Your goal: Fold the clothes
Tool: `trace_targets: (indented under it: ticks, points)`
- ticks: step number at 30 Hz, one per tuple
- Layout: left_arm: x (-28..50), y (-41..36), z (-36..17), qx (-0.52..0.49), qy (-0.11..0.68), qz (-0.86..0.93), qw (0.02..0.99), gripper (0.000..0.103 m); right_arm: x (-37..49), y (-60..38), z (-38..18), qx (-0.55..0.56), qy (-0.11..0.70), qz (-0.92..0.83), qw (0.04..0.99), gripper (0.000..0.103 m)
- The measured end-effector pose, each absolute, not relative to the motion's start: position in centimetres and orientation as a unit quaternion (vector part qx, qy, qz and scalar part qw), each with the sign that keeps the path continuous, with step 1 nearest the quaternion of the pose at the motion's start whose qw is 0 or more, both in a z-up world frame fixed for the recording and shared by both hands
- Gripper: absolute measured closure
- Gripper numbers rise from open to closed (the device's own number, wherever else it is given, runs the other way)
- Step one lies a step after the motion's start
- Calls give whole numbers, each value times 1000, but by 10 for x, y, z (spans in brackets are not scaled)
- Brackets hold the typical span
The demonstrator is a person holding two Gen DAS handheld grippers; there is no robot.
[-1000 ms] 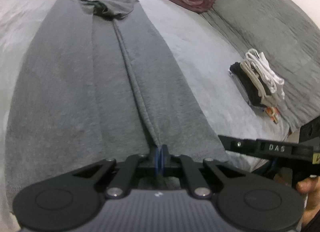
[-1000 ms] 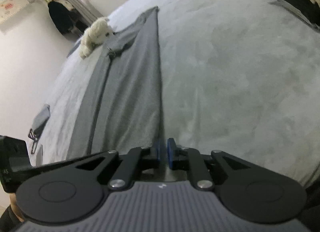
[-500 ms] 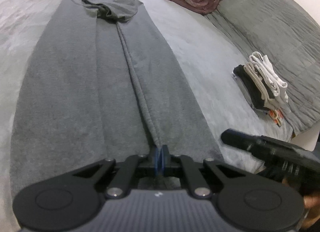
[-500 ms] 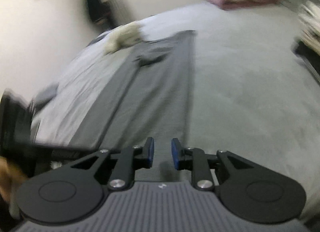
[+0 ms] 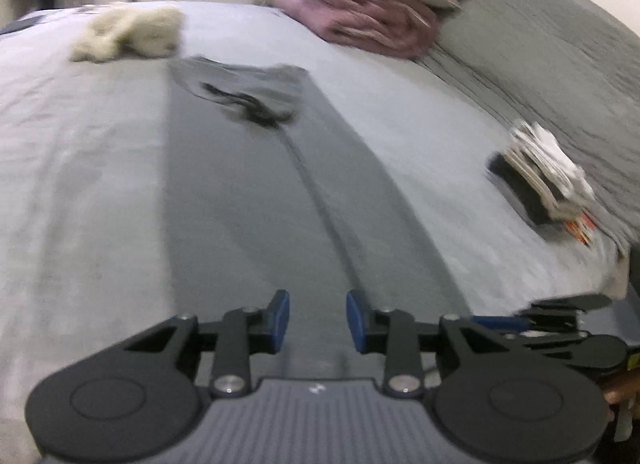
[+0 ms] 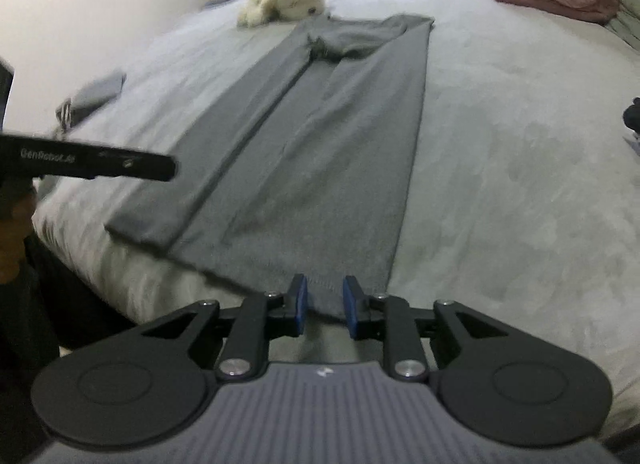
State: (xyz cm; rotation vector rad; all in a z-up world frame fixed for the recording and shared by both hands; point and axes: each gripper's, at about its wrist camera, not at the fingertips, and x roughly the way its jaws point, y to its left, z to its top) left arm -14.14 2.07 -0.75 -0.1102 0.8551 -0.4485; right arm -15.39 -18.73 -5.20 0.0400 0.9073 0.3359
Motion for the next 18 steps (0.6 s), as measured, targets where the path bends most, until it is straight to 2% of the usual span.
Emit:
trace_targets:
  ticks: [4,8,18]
  points:
    - [-140,33,-14,-32,432,-202,879,71,-146,-178,-52,21,434,162,886,78]
    - [-145,15,-44,15,479,-208,853,71,-139,-168,-52,23,433,163,886,79]
    - [-147,48,-24,-26,477,-222,850,71,-133,-149,-38,23,391,193,900,77]
